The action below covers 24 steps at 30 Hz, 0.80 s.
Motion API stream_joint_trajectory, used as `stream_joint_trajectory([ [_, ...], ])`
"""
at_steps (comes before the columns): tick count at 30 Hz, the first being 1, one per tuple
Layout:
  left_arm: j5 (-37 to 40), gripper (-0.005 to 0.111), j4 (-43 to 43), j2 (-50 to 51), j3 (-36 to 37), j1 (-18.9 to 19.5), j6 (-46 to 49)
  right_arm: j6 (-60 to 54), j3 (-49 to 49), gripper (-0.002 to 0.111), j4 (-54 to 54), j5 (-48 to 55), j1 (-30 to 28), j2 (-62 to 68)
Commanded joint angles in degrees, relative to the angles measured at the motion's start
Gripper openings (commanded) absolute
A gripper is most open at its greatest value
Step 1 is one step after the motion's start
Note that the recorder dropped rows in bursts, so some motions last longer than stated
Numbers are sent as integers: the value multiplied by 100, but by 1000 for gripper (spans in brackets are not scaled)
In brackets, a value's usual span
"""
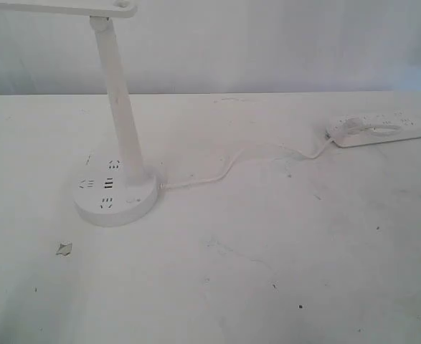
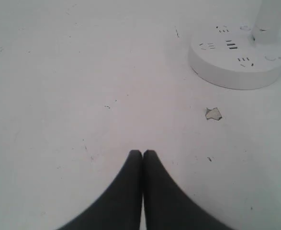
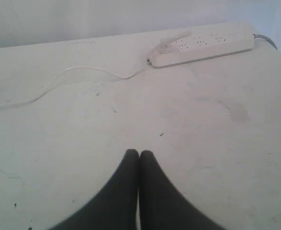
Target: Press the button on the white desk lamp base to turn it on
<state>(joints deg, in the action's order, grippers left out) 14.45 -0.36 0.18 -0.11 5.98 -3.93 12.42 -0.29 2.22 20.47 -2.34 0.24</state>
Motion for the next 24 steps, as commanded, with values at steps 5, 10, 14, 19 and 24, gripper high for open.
stream_joint_trajectory([
  [5, 10, 0, -13, -18, 11, -47, -7, 22, 29, 0, 9, -83, -39, -24],
  [10, 10, 0, -13, -18, 11, -47, -7, 22, 29, 0, 9, -83, -39, -24],
  [14, 10, 0, -13, -18, 11, -47, -7, 22, 29, 0, 9, -96, -39, -24],
  [19, 10, 0, -13, -18, 11, -47, -7, 22, 29, 0, 9, -291, -39, -24],
  [24, 10, 0, -13, -18, 11, -47, -7, 22, 29, 0, 9, -406, -39, -24],
])
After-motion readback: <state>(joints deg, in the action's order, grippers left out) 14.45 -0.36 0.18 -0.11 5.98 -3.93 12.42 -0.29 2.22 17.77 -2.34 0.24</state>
